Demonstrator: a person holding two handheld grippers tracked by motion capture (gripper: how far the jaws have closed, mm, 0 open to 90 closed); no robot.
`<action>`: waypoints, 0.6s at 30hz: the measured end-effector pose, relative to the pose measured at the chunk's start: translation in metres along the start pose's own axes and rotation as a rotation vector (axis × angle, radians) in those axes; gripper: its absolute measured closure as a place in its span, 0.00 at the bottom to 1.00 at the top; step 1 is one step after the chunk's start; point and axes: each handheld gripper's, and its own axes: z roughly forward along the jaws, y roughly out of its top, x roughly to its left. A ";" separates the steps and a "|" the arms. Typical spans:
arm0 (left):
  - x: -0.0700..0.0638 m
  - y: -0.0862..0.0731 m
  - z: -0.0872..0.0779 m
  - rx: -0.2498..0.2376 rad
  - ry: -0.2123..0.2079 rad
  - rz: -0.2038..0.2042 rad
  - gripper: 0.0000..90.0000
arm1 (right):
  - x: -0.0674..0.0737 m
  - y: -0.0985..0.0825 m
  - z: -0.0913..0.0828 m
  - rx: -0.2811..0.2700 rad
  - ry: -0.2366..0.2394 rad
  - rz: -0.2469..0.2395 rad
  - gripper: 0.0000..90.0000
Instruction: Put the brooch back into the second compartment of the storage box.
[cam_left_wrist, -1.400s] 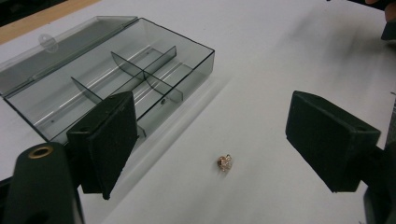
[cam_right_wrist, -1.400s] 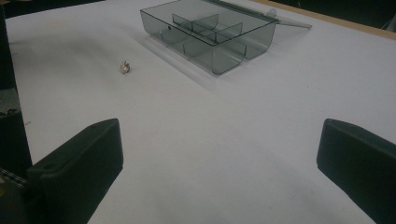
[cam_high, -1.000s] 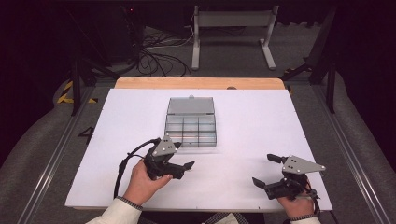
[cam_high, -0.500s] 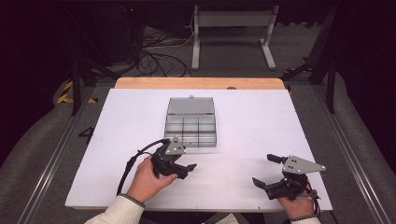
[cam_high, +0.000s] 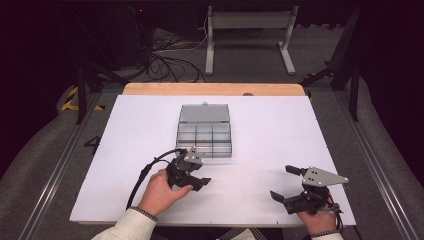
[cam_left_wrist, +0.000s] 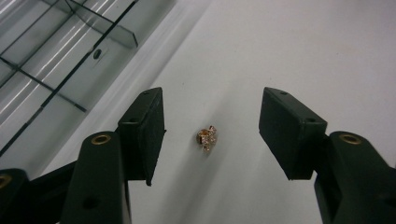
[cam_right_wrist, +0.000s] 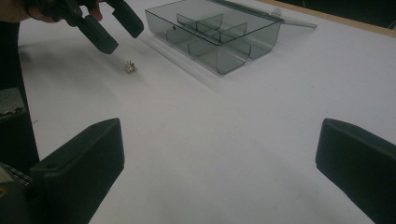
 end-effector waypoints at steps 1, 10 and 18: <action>0.000 0.000 0.001 0.011 -0.002 -0.004 0.46 | 0.000 0.000 0.000 0.002 -0.001 0.000 0.02; 0.002 0.000 0.009 0.083 0.009 0.005 0.50 | 0.000 0.000 0.001 0.003 0.004 0.003 0.02; 0.000 0.001 0.015 0.129 0.024 0.014 0.57 | 0.000 0.000 0.001 0.008 0.008 0.006 0.02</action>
